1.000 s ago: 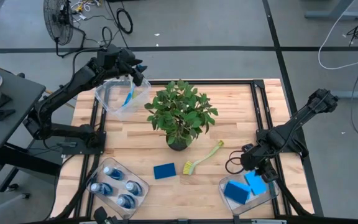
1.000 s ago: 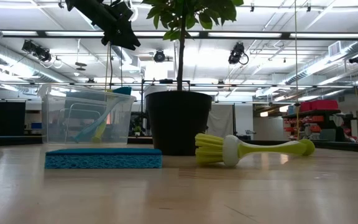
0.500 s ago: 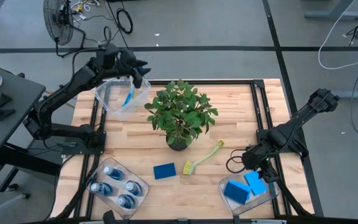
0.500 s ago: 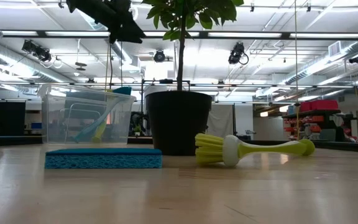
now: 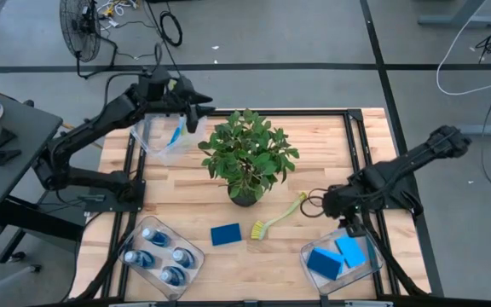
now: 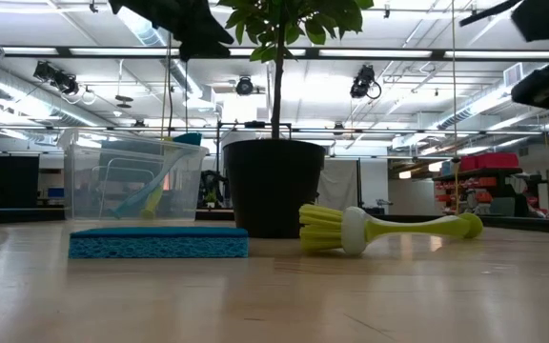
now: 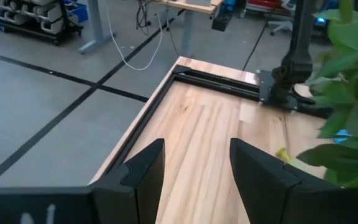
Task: Pick & Place Kitchen Sink Supplies
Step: Put the blue sponge into the bottom right transparent bin
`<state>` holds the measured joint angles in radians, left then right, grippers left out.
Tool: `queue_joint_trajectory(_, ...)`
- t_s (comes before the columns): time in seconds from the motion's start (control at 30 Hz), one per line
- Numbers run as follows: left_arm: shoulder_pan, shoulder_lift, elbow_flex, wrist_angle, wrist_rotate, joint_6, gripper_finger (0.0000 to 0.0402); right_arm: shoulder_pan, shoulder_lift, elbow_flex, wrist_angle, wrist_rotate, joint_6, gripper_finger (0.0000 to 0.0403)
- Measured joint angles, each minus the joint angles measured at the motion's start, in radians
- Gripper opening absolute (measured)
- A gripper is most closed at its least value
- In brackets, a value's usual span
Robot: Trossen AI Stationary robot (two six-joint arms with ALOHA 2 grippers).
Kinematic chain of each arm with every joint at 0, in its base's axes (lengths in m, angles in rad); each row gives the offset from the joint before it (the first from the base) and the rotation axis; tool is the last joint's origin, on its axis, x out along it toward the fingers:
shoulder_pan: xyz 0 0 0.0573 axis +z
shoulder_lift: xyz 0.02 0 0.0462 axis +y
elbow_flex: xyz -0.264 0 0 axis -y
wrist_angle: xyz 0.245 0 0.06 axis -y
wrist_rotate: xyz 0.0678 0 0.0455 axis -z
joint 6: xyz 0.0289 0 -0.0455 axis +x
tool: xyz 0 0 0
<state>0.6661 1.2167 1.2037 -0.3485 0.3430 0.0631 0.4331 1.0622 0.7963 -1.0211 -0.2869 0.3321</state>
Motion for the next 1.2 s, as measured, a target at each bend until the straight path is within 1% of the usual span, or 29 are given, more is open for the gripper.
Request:
queue_joint_trajectory(0.1, -0.049, 0.000, 0.000, 0.000, -0.034, -0.001, 0.0186, -0.046, 0.000, 0.000, -0.011, 0.072, -0.062, 0.0167)
queue_joint_trajectory(0.2, -0.091, 0.000, 0.000, -0.018, -0.059, 0.010, 0.0186, -0.089, 0.000, 0.000, -0.010, 0.188, -0.127, 0.0167)
queue_joint_trajectory(0.27, -0.103, -0.009, 0.000, -0.077, -0.089, 0.034, 0.0186, -0.118, 0.000, 0.000, -0.010, 0.268, -0.150, 0.0167)
queue_joint_trajectory(0.33, -0.103, -0.027, 0.000, -0.143, -0.126, 0.047, 0.0186, -0.146, 0.000, 0.000, -0.009, 0.326, -0.171, 0.0167)
queue_joint_trajectory(0.47, -0.095, -0.068, 0.000, -0.280, -0.160, 0.058, 0.0186, -0.205, 0.000, 0.000, 0.012, 0.433, -0.216, 0.0167)
queue_joint_trajectory(0.53, -0.092, -0.090, 0.000, -0.333, -0.154, 0.055, 0.0186, -0.240, 0.000, 0.000, 0.046, 0.497, -0.217, 0.0167)
queue_joint_trajectory(0.6, -0.092, -0.111, 0.000, -0.382, -0.128, 0.054, 0.0186, -0.279, 0.000, 0.000, 0.094, 0.536, -0.213, 0.0167)
queue_joint_trajectory(0.7, -0.101, -0.133, 0.000, -0.441, -0.100, 0.046, 0.0186, -0.340, 0.000, 0.000, 0.178, 0.536, -0.234, 0.0167)
queue_joint_trajectory(0.8, -0.124, -0.132, 0.000, -0.463, -0.097, 0.013, 0.0186, -0.399, 0.000, 0.000, 0.262, 0.529, -0.244, 0.0167)
queue_joint_trajectory(0.9, -0.152, -0.133, 0.000, -0.471, -0.095, -0.004, 0.0186, -0.466, 0.000, 0.000, 0.321, 0.494, -0.265, 0.0167)
queue_joint_trajectory(1.03, -0.206, -0.123, 0.000, -0.511, -0.096, -0.030, 0.0186, -0.550, 0.000, 0.000, 0.337, 0.455, -0.334, 0.0167)
queue_joint_trajectory(1.2, -0.272, -0.124, 0.000, -0.657, -0.122, -0.033, 0.0186, -0.641, 0.000, 0.000, 0.337, 0.453, -0.349, 0.0167)
